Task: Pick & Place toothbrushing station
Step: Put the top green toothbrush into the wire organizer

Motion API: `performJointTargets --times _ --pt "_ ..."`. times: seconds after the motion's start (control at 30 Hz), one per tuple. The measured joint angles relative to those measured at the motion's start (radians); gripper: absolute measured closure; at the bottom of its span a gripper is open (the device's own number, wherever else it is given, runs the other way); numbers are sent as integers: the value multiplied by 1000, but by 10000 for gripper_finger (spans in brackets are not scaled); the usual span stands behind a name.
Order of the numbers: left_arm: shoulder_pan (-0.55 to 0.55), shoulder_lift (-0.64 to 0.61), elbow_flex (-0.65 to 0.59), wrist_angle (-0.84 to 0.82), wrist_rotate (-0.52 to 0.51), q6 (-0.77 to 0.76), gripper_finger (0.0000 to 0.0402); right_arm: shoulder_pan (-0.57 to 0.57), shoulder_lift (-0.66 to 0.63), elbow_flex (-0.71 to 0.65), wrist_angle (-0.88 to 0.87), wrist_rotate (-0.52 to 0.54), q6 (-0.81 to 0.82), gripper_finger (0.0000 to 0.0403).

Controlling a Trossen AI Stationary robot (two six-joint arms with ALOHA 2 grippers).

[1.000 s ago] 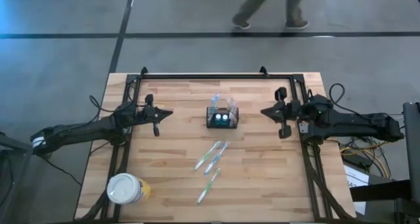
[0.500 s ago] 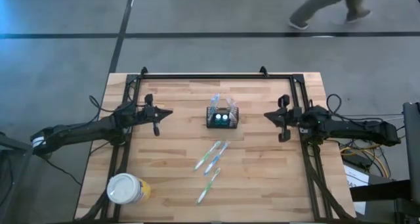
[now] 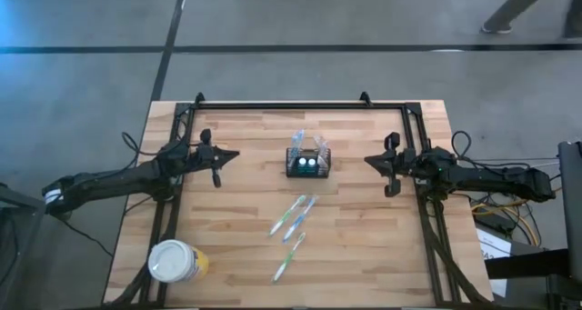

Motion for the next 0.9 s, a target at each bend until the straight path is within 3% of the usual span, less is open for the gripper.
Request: performJointTargets --times 0.2,0.3,0.4,0.7,0.9 --pt "0 -1 26 57 4 -80 394 0 0 0 -14 3 -30 394" --pt "-1 8 122 32 7 -101 394 0 1 0 -24 6 -27 394" --pt "-1 61 281 -130 -21 -105 394 0 0 0 -6 8 -38 394" --pt "-75 467 770 -625 -33 -187 394 0 0 0 17 109 -102 394" --pt "-206 721 895 -652 -55 -296 387 0 1 0 0 109 -71 394"
